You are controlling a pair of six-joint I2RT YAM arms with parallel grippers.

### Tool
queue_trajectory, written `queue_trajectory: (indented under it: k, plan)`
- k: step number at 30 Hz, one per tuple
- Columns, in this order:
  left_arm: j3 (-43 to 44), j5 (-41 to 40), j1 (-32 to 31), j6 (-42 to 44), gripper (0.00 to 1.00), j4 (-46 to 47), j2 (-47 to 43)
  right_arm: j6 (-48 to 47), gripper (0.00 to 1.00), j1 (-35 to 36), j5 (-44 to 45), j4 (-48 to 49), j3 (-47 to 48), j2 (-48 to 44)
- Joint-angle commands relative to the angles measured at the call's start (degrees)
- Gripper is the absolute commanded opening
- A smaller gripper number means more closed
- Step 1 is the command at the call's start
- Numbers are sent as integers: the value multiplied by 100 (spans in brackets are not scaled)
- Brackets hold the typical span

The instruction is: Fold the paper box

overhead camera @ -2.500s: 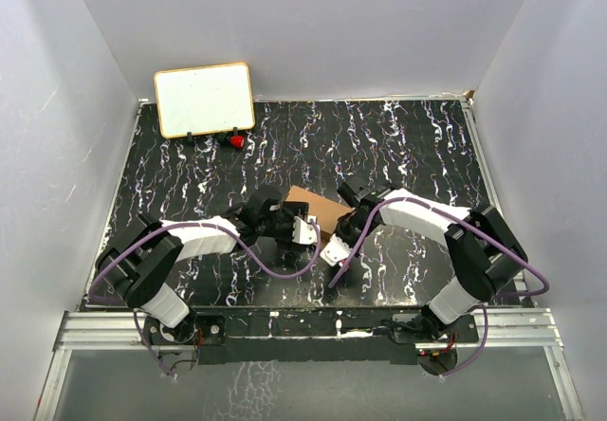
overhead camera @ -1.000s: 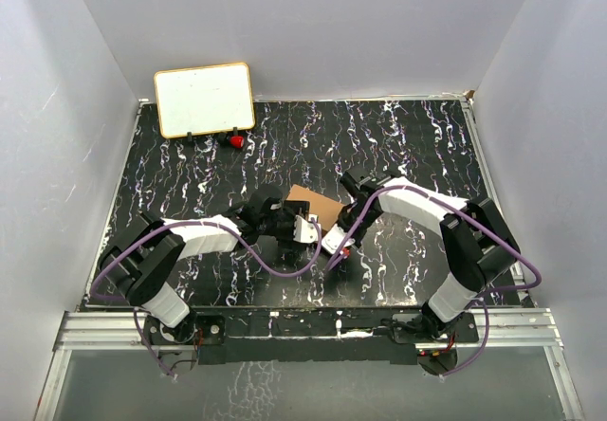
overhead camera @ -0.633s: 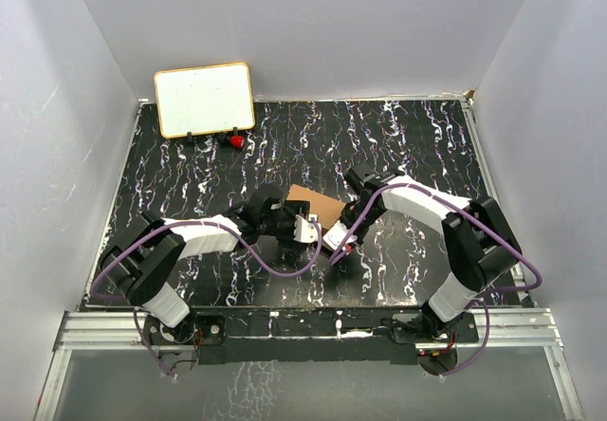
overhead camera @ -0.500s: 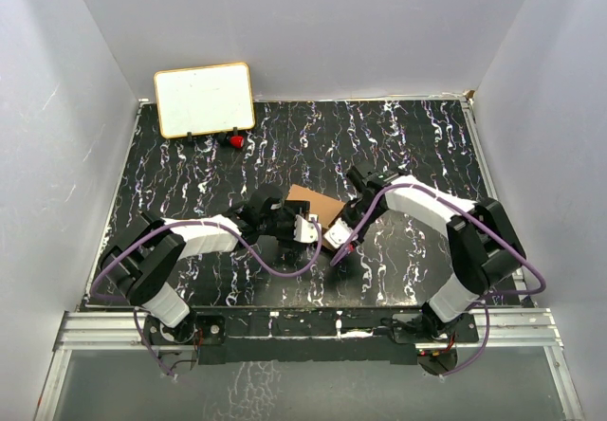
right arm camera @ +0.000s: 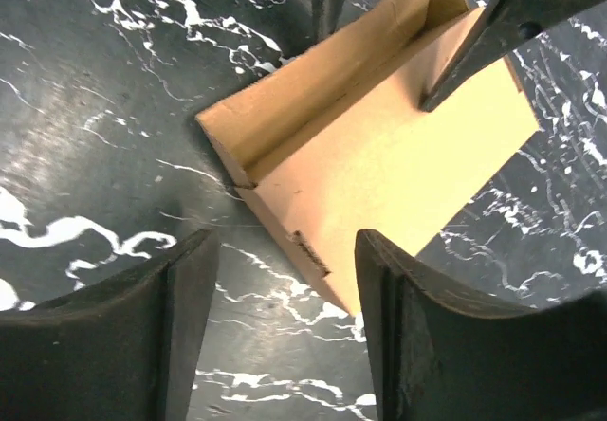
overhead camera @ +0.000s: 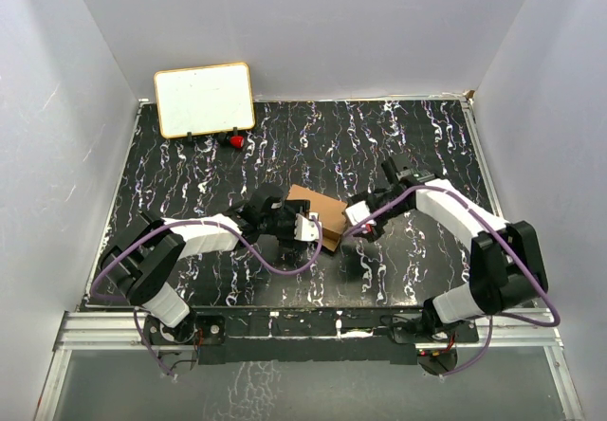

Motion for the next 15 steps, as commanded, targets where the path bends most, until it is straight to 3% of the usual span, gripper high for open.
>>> queue_trajectory:
  k: [1, 5, 8, 12, 15]
  plan:
    - [19, 399, -46, -248, 68, -624, 154, 1753, 68, -114, -1076, 863, -646, -573]
    - [54, 406, -47, -347, 69, -626, 133, 3373, 79, -176, -729, 1740, -736, -659]
    - [27, 395, -46, -368, 72, -595, 41, 4156, 80, -364, -591, 2221, -727, -637]
    - [-15, 389, -46, -382, 79, -535, -136, 4973, 80, -878, -1141, 2498, -652, -550]
    - [-62, 390, -46, -410, 84, -460, -239, 6276, 80, -1135, -1224, 3110, -614, -424]
